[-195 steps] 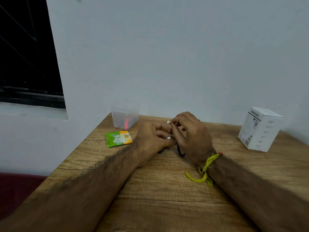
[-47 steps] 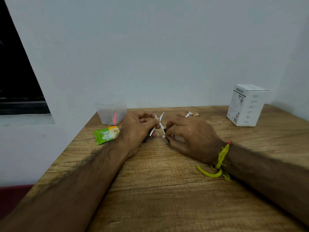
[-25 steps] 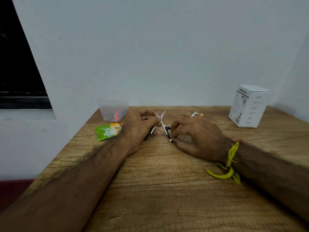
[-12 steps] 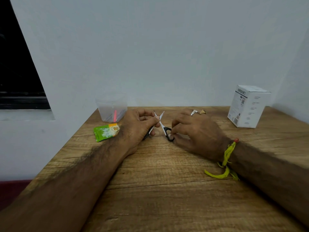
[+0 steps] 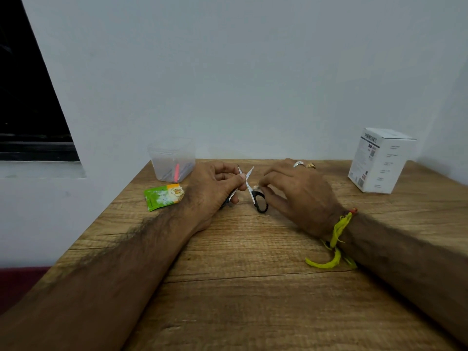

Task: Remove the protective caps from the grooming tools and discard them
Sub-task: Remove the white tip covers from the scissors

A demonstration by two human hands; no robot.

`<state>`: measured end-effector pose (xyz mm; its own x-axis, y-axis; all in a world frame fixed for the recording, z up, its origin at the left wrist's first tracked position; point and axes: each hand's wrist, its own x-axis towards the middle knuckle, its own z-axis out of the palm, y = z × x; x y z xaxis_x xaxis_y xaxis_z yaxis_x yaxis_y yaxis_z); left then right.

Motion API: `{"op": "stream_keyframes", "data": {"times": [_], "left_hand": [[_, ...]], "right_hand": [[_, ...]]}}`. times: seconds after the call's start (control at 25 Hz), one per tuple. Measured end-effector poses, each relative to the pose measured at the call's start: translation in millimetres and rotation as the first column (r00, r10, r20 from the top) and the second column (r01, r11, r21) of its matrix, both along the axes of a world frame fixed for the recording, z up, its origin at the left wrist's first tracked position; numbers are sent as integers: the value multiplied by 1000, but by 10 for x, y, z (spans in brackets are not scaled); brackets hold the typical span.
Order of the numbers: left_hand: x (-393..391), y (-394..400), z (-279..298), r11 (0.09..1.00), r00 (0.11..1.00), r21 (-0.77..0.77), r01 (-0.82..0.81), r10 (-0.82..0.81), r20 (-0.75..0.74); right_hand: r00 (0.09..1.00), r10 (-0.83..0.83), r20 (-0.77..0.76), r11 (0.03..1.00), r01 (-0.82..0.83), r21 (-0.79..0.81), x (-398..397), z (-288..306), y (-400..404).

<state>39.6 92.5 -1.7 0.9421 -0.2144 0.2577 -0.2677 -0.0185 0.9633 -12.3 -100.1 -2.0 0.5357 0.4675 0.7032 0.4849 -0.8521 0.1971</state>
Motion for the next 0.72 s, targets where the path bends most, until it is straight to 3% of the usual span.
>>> {"op": "stream_keyframes", "data": {"times": [0.2, 0.4, 0.52, 0.6, 0.72], "left_hand": [[-25, -17, 2, 1000, 1000, -2, -11, 11, 10], [-40, -16, 10, 1000, 1000, -4, -24, 24, -6], [-75, -2, 40, 999, 999, -30, -30, 29, -30], [-95, -17, 58, 999, 999, -30, -32, 31, -38], [-98, -12, 59, 998, 998, -11, -64, 64, -20]], "right_hand": [[999, 20, -24, 993, -23, -114, -10, 17, 39], [993, -22, -117, 997, 13, -80, -114, 25, -62], [979, -13, -205, 996, 30, 80, -212, 29, 8], [951, -103, -290, 964, 168, 208, -243, 21, 158], [878, -213, -429, 831, 393, 393, -186, -16, 342]]}}
